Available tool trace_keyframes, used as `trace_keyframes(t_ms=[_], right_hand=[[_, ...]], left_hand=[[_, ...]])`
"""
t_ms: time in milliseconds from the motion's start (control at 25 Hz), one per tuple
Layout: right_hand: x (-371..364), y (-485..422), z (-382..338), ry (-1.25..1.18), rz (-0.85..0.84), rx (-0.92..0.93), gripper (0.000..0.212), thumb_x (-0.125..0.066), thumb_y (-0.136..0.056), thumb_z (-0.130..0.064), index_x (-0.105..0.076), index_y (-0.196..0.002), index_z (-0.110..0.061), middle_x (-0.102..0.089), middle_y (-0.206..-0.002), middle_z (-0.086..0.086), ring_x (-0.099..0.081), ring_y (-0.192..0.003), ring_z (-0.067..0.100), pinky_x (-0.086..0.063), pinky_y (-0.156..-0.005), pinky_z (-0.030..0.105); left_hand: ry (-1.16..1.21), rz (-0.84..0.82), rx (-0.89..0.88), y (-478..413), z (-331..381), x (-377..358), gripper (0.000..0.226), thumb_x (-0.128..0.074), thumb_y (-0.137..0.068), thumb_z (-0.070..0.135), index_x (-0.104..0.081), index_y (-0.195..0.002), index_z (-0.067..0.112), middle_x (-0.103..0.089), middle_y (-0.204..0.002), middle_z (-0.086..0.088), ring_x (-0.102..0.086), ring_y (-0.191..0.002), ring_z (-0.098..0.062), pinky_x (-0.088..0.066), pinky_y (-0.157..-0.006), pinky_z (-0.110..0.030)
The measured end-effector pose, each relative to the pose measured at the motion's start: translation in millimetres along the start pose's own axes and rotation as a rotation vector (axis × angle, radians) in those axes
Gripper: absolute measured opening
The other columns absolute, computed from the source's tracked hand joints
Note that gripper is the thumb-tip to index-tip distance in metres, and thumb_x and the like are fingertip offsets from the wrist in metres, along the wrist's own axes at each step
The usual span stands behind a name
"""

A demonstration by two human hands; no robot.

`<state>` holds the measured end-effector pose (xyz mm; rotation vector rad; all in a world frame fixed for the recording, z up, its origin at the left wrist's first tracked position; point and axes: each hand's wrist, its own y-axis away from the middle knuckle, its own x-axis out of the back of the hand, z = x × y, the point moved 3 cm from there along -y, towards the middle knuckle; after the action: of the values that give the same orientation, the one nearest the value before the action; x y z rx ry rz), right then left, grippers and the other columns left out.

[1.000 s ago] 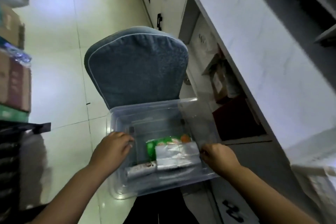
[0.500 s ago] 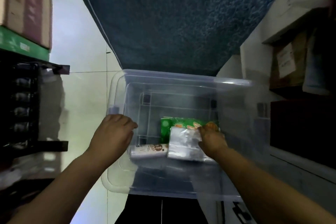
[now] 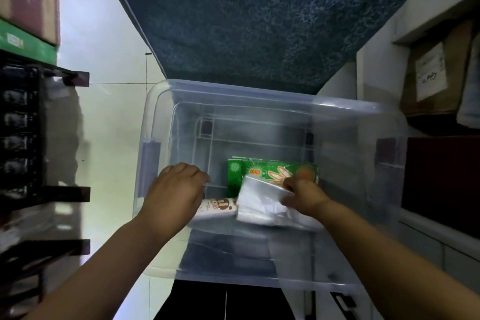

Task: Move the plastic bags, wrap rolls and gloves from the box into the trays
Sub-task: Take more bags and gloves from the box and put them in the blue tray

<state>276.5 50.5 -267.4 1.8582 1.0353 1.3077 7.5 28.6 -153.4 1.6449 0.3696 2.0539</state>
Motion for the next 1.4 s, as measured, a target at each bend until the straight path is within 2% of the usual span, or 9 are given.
trace_keyframes(t_ms=[160, 280, 480, 600, 720, 960, 1120, 1280, 1400], right_hand=[[36, 22, -18, -0.29, 0.274, 0.041, 0.036, -0.072, -0.075, -0.017, -0.041, -0.057, -0.025, -0.048, -0.059, -0.005, -0.047, -0.06, 0.019, -0.033, -0.053, 0.031], [60, 37, -48, -0.797, 0.291, 0.147, 0.028, -0.074, -0.076, -0.012, -0.052, -0.062, -0.023, -0.059, -0.063, -0.007, -0.054, -0.057, 0.006, -0.045, -0.053, 0.022], [60, 30, -78, -1.137, 0.249, 0.208, 0.013, -0.067, -0.083, -0.014, -0.063, -0.071, -0.019, -0.068, -0.065, -0.004, -0.06, -0.064, 0.01, -0.052, -0.06, 0.023], [35, 14, -54, -0.717, 0.359, 0.07, 0.008, -0.061, -0.088, -0.012, -0.066, -0.092, -0.009, -0.069, -0.086, 0.008, -0.062, -0.079, 0.02, -0.048, -0.074, 0.03], [-13, 6, -18, -0.055, 0.088, -0.031, 0.03, -0.057, -0.088, -0.019, -0.059, -0.117, -0.013, -0.063, -0.12, 0.014, -0.058, -0.107, 0.03, -0.047, -0.091, 0.036], [-44, 6, -17, 0.403, -0.002, -0.045, 0.045, -0.053, -0.082, -0.041, -0.051, -0.121, -0.018, -0.049, -0.127, 0.012, -0.04, -0.119, 0.032, -0.033, -0.097, 0.045], [-16, 19, -23, 0.252, 0.027, 0.021, 0.028, -0.062, -0.077, -0.034, -0.062, -0.101, -0.02, -0.06, -0.112, 0.012, -0.054, -0.104, 0.03, -0.044, -0.081, 0.034], [27, 61, -32, -0.15, 0.321, -0.068, 0.026, -0.07, -0.076, -0.033, -0.048, -0.069, -0.022, -0.057, -0.071, 0.001, -0.058, -0.071, 0.027, -0.035, -0.053, 0.028], [62, 102, -57, -0.707, 0.523, -0.029, 0.028, -0.079, -0.071, -0.023, -0.055, -0.069, -0.009, -0.059, -0.064, 0.005, -0.054, -0.059, 0.018, -0.042, -0.049, 0.027]], left_hand=[[0.249, -0.026, 0.125, -3, 12, -6, 0.026, -0.059, -0.085, 0.024, -0.066, -0.111, 0.026, -0.069, -0.109, -0.001, -0.063, -0.095, -0.022, -0.05, -0.079, -0.032], [0.422, -0.091, 0.162, -16, 42, -5, 0.041, -0.058, -0.086, 0.036, -0.053, -0.126, 0.026, -0.065, -0.118, 0.001, -0.062, -0.099, -0.021, -0.051, -0.081, -0.035], [1.365, -0.089, 0.567, -36, 55, 6, 0.022, -0.062, -0.087, 0.019, -0.061, -0.108, 0.011, -0.07, -0.105, -0.008, -0.066, -0.096, -0.028, -0.055, -0.085, -0.047], [1.252, -0.001, 0.581, -35, 33, 4, 0.019, -0.057, -0.089, 0.02, -0.057, -0.105, 0.012, -0.065, -0.104, -0.007, -0.062, -0.093, -0.029, -0.053, -0.083, -0.048], [1.158, 0.048, 0.576, -28, 10, -6, 0.018, -0.054, -0.088, 0.026, -0.059, -0.103, 0.015, -0.066, -0.101, -0.006, -0.062, -0.09, -0.026, -0.052, -0.081, -0.046], [1.3, 0.061, 0.589, -12, -1, -21, 0.008, -0.055, -0.089, 0.027, -0.061, -0.084, 0.027, -0.069, -0.089, 0.001, -0.066, -0.083, -0.022, -0.053, -0.071, -0.035], [1.31, 0.103, 0.553, -5, 2, -11, 0.009, -0.055, -0.089, 0.022, -0.061, -0.083, 0.024, -0.069, -0.086, -0.001, -0.066, -0.081, -0.021, -0.049, -0.067, -0.032], [1.299, 0.132, 0.517, 6, 8, 9, 0.01, -0.055, -0.09, 0.02, -0.059, -0.082, 0.024, -0.068, -0.087, 0.0, -0.064, -0.081, -0.019, -0.048, -0.069, -0.033], [1.298, 0.173, 0.454, 19, 19, 35, 0.013, -0.054, -0.089, 0.018, -0.057, -0.078, 0.022, -0.066, -0.077, 0.004, -0.061, -0.068, -0.004, -0.046, -0.057, -0.017]])
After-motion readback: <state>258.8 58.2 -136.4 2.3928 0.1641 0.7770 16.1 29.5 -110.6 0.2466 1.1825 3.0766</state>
